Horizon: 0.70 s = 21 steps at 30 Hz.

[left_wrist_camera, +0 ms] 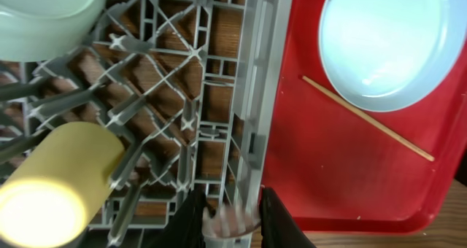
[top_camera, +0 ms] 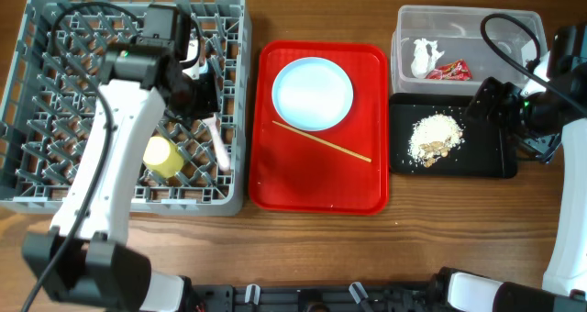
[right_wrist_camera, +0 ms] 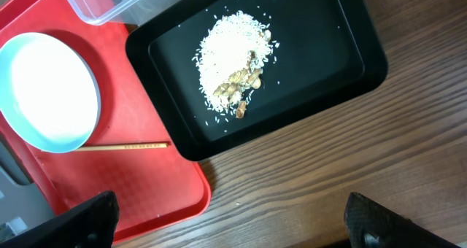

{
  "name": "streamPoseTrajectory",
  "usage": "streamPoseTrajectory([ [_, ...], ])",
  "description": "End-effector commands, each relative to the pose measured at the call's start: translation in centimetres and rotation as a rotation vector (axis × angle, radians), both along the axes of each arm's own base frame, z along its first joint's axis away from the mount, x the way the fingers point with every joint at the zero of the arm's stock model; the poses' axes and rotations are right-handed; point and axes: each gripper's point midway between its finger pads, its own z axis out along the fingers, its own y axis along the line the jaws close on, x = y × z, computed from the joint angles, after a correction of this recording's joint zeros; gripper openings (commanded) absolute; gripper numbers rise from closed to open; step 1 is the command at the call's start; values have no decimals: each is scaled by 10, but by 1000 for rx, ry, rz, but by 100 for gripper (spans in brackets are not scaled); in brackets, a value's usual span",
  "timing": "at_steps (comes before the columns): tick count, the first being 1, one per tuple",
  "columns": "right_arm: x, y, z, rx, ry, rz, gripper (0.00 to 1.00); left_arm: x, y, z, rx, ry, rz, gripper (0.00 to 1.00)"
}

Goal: Sort waste into correct bins and load items into the dishwasher rack
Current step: 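Reach the left gripper back to the tray and grasp the wooden chopstick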

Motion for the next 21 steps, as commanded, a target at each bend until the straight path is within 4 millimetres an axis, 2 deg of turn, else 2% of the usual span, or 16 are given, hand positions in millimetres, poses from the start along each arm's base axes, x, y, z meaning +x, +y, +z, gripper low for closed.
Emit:
streamPoseTrajectory([
  [1, -1, -1, 5, -14, -15, 15, 100, 12, -3, -17, 1, 26, -19, 18],
  [10, -1, -1, 5, -14, -15, 15, 100, 45, -9, -38, -7, -25, -22, 22],
  [14, -2, -1, 4, -14, -14, 15, 100, 57, -15, -44, -11, -50, -33, 55],
  [17, -2, -1, 4, -14, -13, 15, 100, 64, -19, -43, -16, -78, -39, 90],
  [19, -3, -1, 4, -13, -10, 17, 100, 67, -20, -42, -18, -91, -39, 99],
  [21, -3, -1, 4, -13, -9, 17, 100, 66, -20, -41, -19, -90, -36, 100],
])
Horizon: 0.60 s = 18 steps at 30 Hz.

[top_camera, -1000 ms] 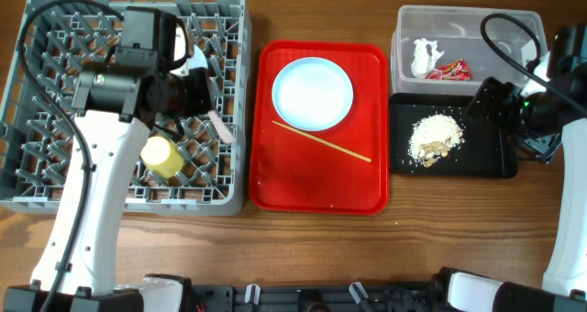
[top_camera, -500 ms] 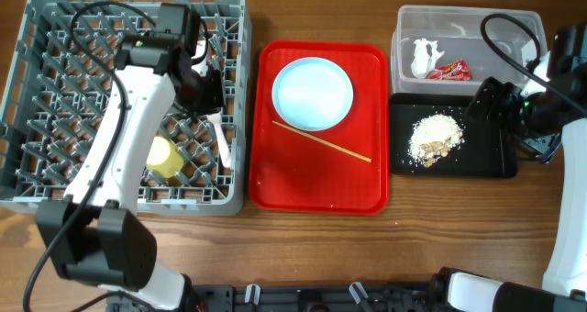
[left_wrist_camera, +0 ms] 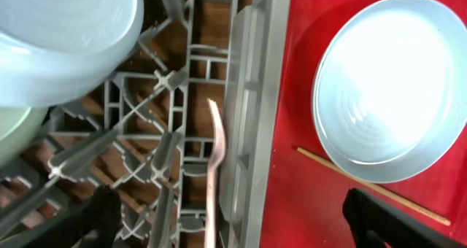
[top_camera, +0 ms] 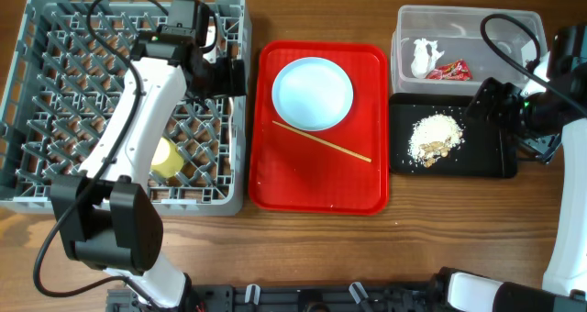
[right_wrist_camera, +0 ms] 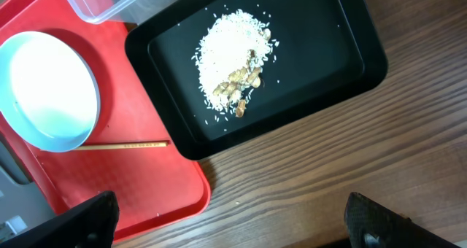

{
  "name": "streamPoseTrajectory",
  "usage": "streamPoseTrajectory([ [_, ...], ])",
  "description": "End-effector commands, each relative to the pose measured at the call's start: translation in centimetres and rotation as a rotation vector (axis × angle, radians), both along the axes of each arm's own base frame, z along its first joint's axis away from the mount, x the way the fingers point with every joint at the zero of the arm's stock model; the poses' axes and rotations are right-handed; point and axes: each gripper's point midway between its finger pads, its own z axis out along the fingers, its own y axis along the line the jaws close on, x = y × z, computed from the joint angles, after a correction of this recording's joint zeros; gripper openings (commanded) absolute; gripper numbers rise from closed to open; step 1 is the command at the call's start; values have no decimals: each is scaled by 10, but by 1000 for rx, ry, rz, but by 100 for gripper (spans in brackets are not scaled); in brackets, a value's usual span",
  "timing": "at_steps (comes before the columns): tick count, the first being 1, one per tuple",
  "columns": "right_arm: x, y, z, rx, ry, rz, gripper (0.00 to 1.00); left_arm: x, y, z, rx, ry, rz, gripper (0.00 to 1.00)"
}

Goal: Sort waste into correct bins and load items into the dishwasher rack
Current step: 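Reach the left gripper back to the tray and grasp the wooden chopstick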

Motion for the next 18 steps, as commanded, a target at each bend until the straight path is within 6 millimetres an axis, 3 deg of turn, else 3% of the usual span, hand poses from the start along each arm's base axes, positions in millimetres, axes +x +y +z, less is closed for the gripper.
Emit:
streamPoseTrajectory([
  [1, -2, -1, 4, -14, -13, 16, 100, 1, -5, 5, -10, -10, -15, 99],
  [6, -2, -1, 5, -15, -15, 16, 100, -9, -39, 17, -86, -5, 19, 98],
  [10, -1, -1, 5, -14, -15, 16, 100, -27, -81, 14, -169, 73, 198, 96],
  [13, -1, 0, 5, -11, -16, 18, 100, -39, -119, 17, -210, 87, 224, 99],
  [18, -1, 0, 5, -8, -17, 19, 100, -43, -147, 46, -265, 65, 239, 99],
])
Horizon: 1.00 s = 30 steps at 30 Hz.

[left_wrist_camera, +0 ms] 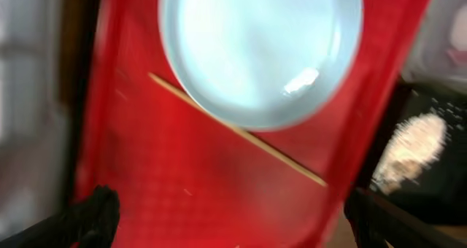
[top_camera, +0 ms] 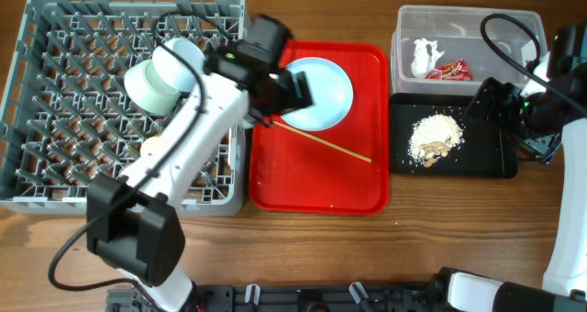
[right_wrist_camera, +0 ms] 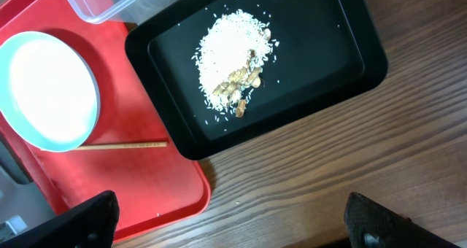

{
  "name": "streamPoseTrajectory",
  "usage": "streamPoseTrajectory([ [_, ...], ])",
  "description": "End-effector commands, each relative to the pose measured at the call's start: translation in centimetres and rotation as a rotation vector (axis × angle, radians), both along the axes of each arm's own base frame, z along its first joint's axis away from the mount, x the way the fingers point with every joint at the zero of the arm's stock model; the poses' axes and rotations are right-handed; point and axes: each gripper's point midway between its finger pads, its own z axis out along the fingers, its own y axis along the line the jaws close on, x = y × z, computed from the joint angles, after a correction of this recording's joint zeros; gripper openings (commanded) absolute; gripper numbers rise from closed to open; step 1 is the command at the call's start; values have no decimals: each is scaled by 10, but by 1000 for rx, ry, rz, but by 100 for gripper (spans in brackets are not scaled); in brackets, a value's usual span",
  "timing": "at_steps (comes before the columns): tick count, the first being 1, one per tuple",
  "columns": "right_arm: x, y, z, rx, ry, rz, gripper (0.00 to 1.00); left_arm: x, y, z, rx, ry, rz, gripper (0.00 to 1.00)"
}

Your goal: Sort waste into correct bins and load items into the dishwasher rack

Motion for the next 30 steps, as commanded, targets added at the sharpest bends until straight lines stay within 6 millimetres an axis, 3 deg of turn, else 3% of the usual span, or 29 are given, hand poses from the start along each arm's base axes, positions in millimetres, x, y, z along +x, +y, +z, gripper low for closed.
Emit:
streamPoseTrajectory([
  [1, -1, 0, 5, -7, -17, 19, 100, 9, -16, 42, -91, -46, 141, 99],
  [4, -1, 1, 5, -1, -18, 21, 100, 7, -24, 37, -102, -23, 199, 99],
  [7, -1, 1, 5, -1, -18, 21, 100, 6, -34, 16, -59, 7, 261, 100],
  [14, -1, 1, 5, -1, -18, 20, 100, 3, -101, -28, -71, -13, 155, 100],
  [17, -1, 1, 5, -1, -19, 21, 100, -4, -103, -48, 0, -7, 152, 100],
  [22, -1, 1, 5, -1, -19, 20, 100, -23, -89, -79, 73, 127, 376, 100],
  [30, -1, 4, 5, 14, -19, 25, 100, -23, -78, -116, 163, 151, 470, 100],
])
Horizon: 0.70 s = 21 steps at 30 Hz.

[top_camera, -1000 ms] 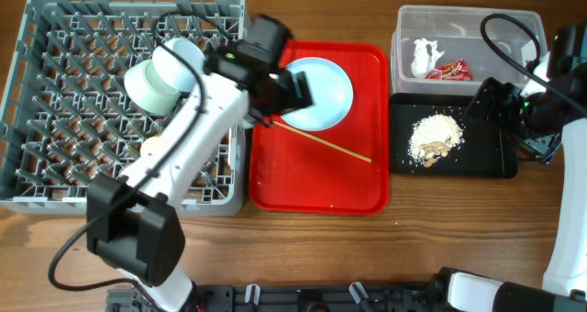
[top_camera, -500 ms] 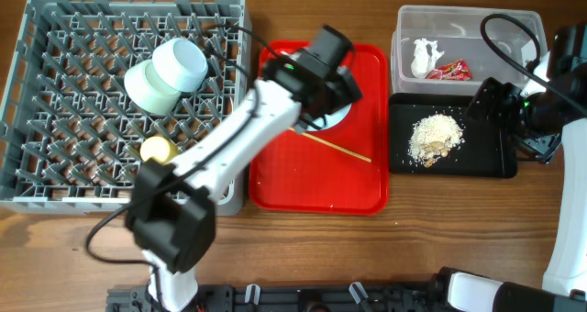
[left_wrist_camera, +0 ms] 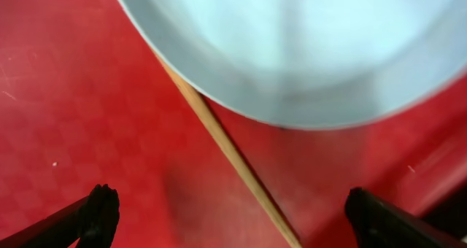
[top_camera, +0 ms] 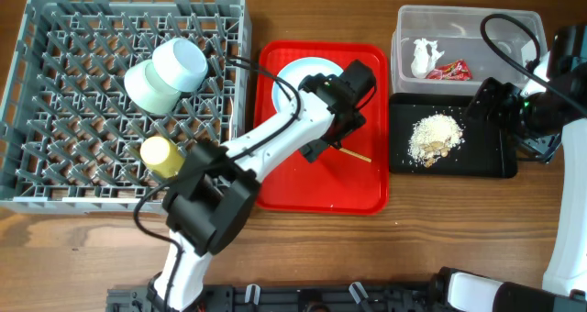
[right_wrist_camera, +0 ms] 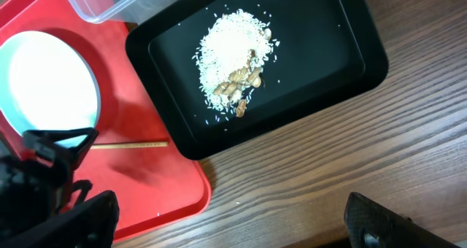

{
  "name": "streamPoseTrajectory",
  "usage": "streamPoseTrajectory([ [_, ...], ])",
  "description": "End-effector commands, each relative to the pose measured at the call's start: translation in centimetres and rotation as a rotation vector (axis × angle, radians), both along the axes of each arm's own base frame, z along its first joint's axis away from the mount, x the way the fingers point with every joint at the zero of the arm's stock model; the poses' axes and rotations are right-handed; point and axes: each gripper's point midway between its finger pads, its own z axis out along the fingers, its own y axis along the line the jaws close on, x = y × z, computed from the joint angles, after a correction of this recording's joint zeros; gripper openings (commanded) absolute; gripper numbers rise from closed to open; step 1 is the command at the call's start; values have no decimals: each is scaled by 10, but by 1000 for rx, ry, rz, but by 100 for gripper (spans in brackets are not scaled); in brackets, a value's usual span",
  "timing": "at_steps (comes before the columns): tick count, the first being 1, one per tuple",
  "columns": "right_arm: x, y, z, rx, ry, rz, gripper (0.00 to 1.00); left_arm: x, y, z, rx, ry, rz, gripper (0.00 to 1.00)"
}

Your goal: Sort waste into correct bins and load items into the dishwasher rack

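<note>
A wooden chopstick [left_wrist_camera: 219, 138] lies slantwise on the red tray [top_camera: 312, 188], just below the pale blue plate [left_wrist_camera: 306, 44]. My left gripper [left_wrist_camera: 233, 222] hangs low over the chopstick, open, with one fingertip on each side of it and nothing held. From overhead the left gripper [top_camera: 332, 138] sits by the plate's [top_camera: 303, 73] lower right rim. My right gripper [right_wrist_camera: 233, 230] is open over bare wood beside the black tray [right_wrist_camera: 350, 51] of rice and nuts.
The grey dishwasher rack [top_camera: 55, 193] on the left holds a white cup [top_camera: 181, 64], a green cup [top_camera: 145, 87] and a yellow cup [top_camera: 158, 153]. A clear bin [top_camera: 514, 23] with wrappers stands at the back right, above the black tray [top_camera: 486, 161].
My left gripper has moved from higher over the tray near the plate's left side to low over the chopstick by the plate's right. The right arm has not moved.
My left gripper was shut on a pink utensil at the rack's right edge. Then it was open, with the utensil lying in the rack. After that it was over the red tray, and now it straddles the chopstick. The right arm stayed still throughout.
</note>
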Motion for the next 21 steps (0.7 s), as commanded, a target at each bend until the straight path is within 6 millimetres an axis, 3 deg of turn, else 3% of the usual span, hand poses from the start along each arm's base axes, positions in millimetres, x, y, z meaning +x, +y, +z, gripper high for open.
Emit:
streamPoseTrajectory([
  [1, -1, 3, 5, 10, -19, 23, 100, 5, 7, -21, 53, 6, 79, 100],
  [8, -1, 3, 5, 10, -18, 24, 100, 3, 9, -39, 79, 32, 79, 100],
  [10, -1, 3, 5, 10, -18, 24, 100, 3, 8, -39, 74, 34, 78, 89],
  [12, -1, 3, 5, 10, -19, 23, 100, 1, 9, -39, 81, 39, 78, 86],
  [21, -1, 3, 5, 10, -19, 23, 100, -13, 20, -52, 113, 87, 77, 85],
])
